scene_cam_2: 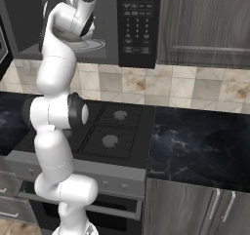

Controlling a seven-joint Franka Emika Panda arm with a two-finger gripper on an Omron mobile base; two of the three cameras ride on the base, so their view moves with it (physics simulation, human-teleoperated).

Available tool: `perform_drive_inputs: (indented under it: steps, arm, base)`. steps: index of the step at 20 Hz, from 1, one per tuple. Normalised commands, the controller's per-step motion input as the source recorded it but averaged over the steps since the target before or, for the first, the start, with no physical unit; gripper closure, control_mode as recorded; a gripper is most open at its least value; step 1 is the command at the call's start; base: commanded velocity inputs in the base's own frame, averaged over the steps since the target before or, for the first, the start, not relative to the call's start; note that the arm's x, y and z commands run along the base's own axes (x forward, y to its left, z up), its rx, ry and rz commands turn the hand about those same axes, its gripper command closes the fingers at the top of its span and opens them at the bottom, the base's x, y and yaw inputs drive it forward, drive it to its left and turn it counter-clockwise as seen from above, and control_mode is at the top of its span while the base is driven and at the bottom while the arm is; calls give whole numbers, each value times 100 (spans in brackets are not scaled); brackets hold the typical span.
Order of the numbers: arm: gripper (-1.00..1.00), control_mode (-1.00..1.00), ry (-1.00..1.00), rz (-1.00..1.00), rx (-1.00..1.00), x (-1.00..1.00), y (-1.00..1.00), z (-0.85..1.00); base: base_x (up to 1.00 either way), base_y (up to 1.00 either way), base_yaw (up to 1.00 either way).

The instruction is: The microwave is finished heating the shrimp and squash. Take the bowl containing the food and place it on the dining counter.

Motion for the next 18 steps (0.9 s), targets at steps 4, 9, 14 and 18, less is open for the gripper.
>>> perform_drive_inputs:
  steps: [4,9,14,18]
  arm:
    - [100,-100,0,0,0,1,0,-12]
    - [100,-100,0,0,0,0,0,-14]
    - [100,-100,0,0,0,0,0,0]
    - [100,-100,0,0,0,0,0,0]
  base:
    - [0,0,0]
    - [0,0,0]
    - [0,0,0]
    - [0,0,0]
